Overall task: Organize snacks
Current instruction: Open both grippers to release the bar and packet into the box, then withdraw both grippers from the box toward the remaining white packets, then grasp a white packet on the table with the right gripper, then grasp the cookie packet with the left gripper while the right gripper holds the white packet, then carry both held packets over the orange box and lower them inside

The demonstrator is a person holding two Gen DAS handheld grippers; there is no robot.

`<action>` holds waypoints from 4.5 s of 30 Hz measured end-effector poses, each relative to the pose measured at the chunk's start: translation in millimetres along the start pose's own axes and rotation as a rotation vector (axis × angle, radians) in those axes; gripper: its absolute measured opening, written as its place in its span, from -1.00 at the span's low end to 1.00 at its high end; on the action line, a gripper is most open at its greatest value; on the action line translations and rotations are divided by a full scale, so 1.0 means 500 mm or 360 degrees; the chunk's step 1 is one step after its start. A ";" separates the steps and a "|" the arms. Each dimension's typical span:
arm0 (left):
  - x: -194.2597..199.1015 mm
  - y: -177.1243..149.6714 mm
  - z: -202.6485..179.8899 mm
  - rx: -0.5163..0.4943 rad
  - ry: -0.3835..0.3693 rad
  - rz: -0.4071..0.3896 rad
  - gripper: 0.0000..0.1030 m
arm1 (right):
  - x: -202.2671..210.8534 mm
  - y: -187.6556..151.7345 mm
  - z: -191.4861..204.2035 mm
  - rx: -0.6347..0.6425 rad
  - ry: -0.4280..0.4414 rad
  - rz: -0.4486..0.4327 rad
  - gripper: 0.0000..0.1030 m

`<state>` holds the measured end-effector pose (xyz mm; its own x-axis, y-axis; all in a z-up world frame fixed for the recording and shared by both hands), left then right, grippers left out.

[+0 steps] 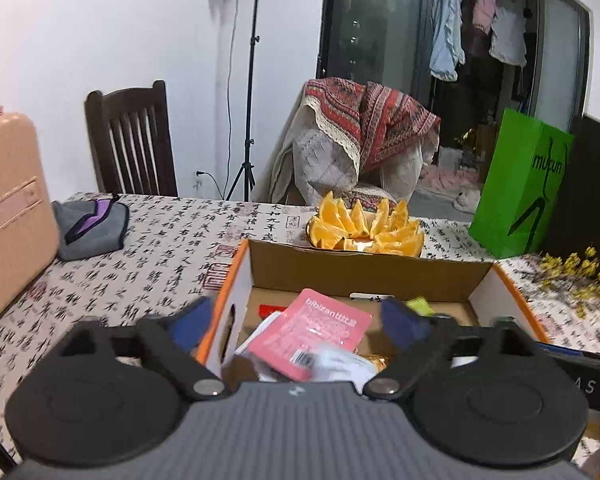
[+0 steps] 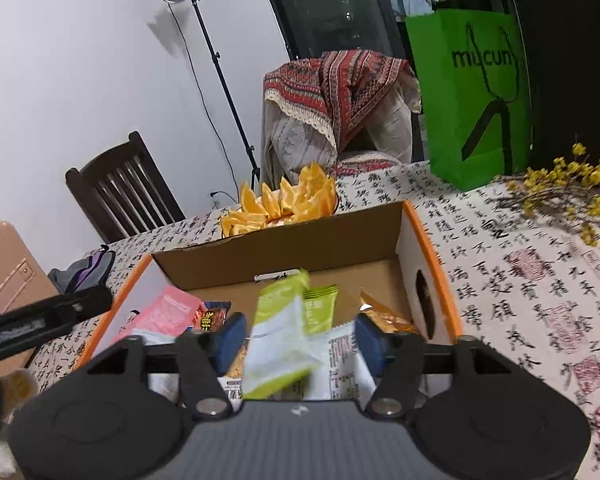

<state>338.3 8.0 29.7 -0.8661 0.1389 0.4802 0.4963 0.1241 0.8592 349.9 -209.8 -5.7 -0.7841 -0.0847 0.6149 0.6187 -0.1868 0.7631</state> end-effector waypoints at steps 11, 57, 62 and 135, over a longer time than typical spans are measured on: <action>0.207 -0.012 -0.013 -0.0008 0.0016 -0.0070 1.00 | 0.200 -0.016 -0.027 -0.0005 0.0022 -0.0095 1.00; 0.355 -0.288 0.040 0.0003 -0.0025 0.0308 1.00 | 0.401 -0.279 0.020 0.0378 0.0309 0.0062 1.00; 0.348 -0.297 0.084 0.0022 0.0010 0.0335 1.00 | 0.357 -0.304 0.055 0.0418 0.0307 0.0132 1.00; 0.290 -0.314 -0.054 -0.0191 -0.0240 0.0189 0.33 | 0.331 -0.306 -0.052 0.0262 0.0280 -0.0131 -0.21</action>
<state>133.2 -18.1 -31.0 -0.7787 0.2920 0.5553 0.5759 -0.0184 0.8173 124.1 -220.9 -26.0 -0.8199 -0.2473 0.5164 0.5410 -0.0396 0.8401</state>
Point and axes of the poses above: each gripper's, at about its wrist camera, not at the fingertips, and x roughly against the way its jaws point, z to its left, y to its top, the point moved 3 cm from there along -x, roughly the way its jaws point, and after that the axes turned 11 degrees about -y, right-handed, at the moved point
